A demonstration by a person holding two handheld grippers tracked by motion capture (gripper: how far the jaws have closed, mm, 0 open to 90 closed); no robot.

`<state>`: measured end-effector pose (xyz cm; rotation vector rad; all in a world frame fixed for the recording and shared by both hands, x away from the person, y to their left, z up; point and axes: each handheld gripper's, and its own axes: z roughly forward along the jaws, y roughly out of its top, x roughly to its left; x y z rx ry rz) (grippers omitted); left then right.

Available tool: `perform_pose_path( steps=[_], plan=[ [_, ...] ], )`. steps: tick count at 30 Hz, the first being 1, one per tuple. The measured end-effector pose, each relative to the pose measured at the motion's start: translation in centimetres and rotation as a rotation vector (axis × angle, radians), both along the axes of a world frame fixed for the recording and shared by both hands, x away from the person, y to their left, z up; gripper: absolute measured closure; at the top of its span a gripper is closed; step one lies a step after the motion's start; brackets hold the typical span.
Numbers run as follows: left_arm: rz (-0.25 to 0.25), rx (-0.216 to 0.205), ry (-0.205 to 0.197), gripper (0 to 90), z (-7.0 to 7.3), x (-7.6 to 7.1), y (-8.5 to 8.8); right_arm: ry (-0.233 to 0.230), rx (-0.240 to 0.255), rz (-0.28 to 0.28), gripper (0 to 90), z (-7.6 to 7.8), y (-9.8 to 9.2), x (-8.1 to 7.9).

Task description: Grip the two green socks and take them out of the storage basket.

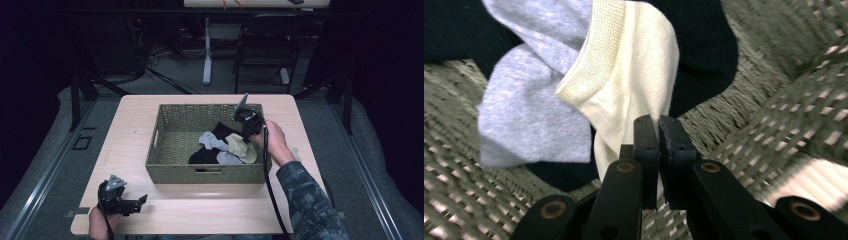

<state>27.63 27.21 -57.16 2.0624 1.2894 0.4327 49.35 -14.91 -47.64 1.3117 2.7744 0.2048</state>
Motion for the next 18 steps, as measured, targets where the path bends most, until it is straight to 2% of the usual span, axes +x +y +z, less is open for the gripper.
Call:
perform_pose_path(
  steps=[2, 10, 18],
  plan=[
    [-0.001, 0.002, 0.002, 0.1, 0.0, 0.0, 0.0, 0.003, -0.002, 0.014, 87.0, 0.9, -0.2, -0.1],
    [0.000, 0.000, 0.002, 0.1, 0.0, 0.0, 0.0, -0.053, 0.048, 0.020, 87.0, 4.2, -0.2, -1.0],
    [0.000, -0.001, 0.001, 0.1, 0.0, 0.0, 0.0, -0.079, 0.063, 0.042, 87.0, 7.6, 0.2, -1.4]
  ],
)
